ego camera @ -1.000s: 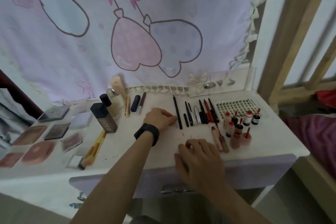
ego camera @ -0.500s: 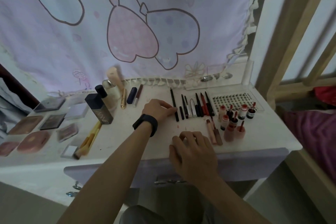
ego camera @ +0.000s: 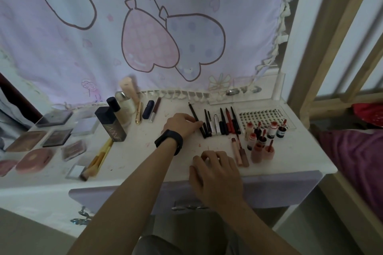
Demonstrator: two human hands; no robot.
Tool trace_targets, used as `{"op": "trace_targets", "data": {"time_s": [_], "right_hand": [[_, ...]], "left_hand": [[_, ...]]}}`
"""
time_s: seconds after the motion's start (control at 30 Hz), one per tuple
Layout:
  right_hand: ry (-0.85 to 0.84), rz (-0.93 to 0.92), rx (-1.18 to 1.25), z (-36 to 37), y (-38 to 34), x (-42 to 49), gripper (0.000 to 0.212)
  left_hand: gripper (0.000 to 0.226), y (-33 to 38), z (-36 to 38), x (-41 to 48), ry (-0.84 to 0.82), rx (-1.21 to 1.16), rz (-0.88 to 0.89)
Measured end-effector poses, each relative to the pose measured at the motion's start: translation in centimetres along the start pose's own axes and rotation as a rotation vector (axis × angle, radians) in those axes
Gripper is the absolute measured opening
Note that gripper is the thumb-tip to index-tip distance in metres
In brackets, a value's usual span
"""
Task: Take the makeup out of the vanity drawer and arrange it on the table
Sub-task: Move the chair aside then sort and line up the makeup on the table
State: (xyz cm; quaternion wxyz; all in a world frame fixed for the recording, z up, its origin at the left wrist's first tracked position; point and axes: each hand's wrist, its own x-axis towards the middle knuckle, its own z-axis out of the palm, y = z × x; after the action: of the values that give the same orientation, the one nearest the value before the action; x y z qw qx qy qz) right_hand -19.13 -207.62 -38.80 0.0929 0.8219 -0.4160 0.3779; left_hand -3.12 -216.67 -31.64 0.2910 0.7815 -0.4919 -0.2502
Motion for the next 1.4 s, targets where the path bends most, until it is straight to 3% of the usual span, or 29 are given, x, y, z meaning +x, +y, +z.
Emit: {"op": "trace_targets", "data": {"time_s": [0.7,1.03,1.3,1.4], "right_hand": [[-0.006,0.004,-0.004,-0.1,-0.1,-0.1,0.022],[-0.039,0.009,0.005,-0.2,0.0,-0.3,0.022],[-0.115,0.009,-0.032,-0.5,0.1,-0.2,0.025],[-0.108,0.007,-0.039,-0.6,0.0,-0.1,0.023]], "left_hand": [[0.037,0.9,0.0,-0.1,-0.031,-0.001,0.007],[0.024,-1.5,-3.6,-1.1,0.003,0.044,0.035],[0.033,-6.7,-6.4,-1.3,0.207,0.415,0.126],[0.043,-7.1,-6.2,-1.0,0.185,0.539,0.129]]}}
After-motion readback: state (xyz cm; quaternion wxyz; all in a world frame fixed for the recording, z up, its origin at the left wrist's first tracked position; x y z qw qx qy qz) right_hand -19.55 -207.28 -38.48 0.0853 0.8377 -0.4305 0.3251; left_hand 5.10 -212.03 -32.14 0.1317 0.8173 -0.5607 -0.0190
